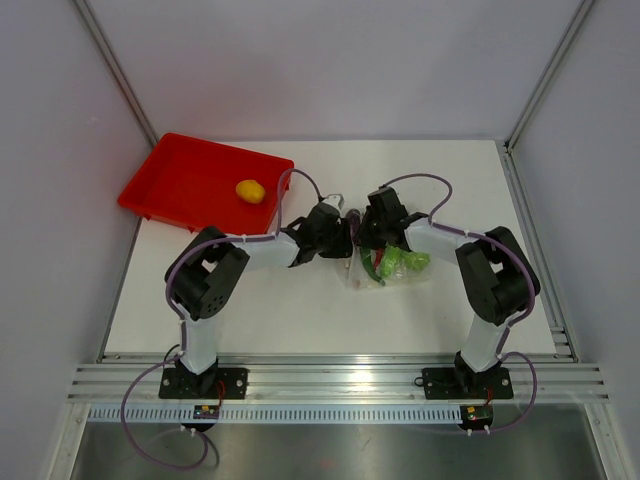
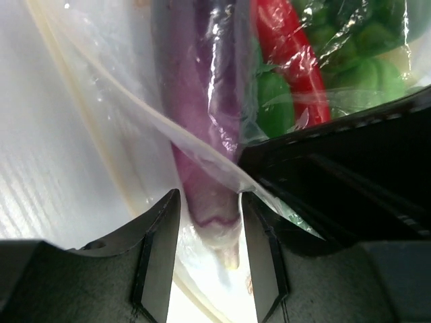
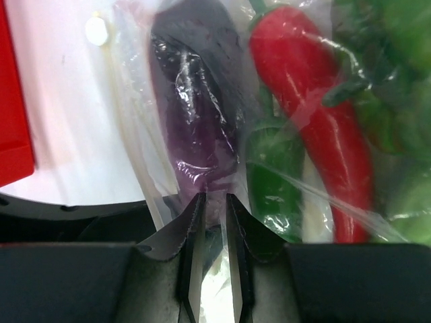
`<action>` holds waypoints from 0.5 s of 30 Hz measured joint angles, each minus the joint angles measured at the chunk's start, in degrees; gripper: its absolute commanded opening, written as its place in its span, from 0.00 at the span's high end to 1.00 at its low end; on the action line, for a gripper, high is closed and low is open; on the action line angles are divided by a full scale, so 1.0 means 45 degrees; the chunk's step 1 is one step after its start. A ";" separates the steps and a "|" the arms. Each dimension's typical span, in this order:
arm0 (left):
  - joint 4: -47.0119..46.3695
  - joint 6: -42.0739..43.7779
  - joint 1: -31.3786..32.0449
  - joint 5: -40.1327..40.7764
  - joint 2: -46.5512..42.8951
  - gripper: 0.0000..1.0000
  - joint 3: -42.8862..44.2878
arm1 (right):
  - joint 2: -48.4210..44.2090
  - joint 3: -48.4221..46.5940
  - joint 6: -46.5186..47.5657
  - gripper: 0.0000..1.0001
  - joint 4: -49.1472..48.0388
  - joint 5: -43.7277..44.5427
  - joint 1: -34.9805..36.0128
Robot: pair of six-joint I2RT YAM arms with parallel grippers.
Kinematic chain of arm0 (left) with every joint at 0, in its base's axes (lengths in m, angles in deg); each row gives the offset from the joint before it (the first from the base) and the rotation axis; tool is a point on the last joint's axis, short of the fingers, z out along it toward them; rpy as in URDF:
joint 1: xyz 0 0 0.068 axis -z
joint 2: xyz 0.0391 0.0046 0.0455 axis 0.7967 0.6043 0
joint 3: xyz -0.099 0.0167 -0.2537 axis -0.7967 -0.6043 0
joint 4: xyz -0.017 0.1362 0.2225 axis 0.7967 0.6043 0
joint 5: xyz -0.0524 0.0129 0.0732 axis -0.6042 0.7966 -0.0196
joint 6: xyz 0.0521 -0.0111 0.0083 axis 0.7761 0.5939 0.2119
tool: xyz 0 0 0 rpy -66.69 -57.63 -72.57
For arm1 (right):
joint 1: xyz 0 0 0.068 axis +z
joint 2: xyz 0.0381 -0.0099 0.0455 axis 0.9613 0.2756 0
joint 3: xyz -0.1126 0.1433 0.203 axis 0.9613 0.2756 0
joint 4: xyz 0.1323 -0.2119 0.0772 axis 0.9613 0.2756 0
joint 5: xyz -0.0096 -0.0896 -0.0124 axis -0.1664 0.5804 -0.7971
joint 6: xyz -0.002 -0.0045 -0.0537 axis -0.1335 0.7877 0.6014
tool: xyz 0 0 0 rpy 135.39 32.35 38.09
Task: Open the zip-top bag and remove the fake food
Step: Pick up the fake vegetable from the zipper food storage bag.
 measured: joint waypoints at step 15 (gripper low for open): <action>0.0782 0.0340 0.0199 0.0729 0.0238 0.86 0.0583 | 0.0243 -0.0209 0.0141 0.77 0.0311 0.0257 -0.0029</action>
